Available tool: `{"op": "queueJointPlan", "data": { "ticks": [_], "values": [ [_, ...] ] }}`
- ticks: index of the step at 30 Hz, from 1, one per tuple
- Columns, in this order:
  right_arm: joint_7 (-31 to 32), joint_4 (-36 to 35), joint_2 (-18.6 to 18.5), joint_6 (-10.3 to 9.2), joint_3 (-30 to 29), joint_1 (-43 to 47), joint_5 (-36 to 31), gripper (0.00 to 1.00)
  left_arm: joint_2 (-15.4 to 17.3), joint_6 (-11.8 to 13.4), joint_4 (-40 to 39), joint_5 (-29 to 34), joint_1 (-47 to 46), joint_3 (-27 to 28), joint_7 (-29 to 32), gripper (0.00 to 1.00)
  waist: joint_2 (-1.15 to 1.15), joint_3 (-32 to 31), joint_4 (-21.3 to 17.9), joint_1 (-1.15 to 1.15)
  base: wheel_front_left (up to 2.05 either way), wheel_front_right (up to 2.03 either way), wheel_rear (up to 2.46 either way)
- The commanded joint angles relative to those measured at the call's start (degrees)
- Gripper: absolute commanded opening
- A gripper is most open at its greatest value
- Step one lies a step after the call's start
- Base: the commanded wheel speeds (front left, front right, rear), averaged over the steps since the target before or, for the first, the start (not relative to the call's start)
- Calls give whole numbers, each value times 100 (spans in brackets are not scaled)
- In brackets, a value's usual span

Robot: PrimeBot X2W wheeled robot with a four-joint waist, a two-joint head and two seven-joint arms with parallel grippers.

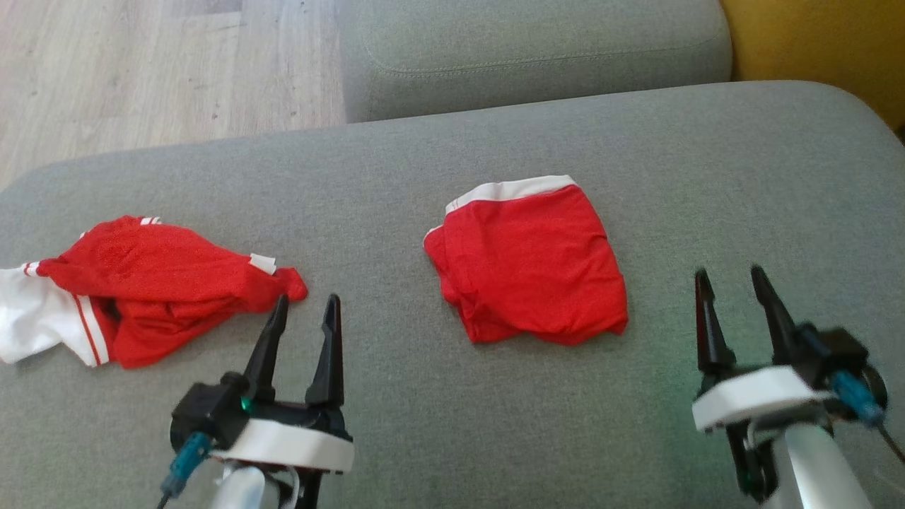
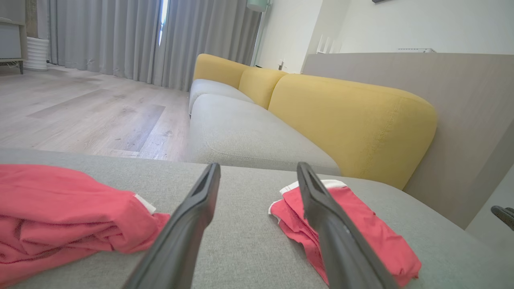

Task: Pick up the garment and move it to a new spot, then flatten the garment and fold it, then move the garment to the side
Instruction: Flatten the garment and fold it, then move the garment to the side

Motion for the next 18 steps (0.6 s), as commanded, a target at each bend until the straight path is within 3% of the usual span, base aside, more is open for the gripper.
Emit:
{"op": "queueJointPlan", "data": {
  "ticks": [1,18],
  "values": [
    [-63,-284,16,-4,84,-50,22,100,32,10,-148,106,-102,171,-54,100,0,-19,-10,1,0,0,0],
    [126,-504,24,-4,150,-190,18,100,32,10,-281,357,-255,147,-54,100,0,324,192,1,0,0,0]
  ]
}}
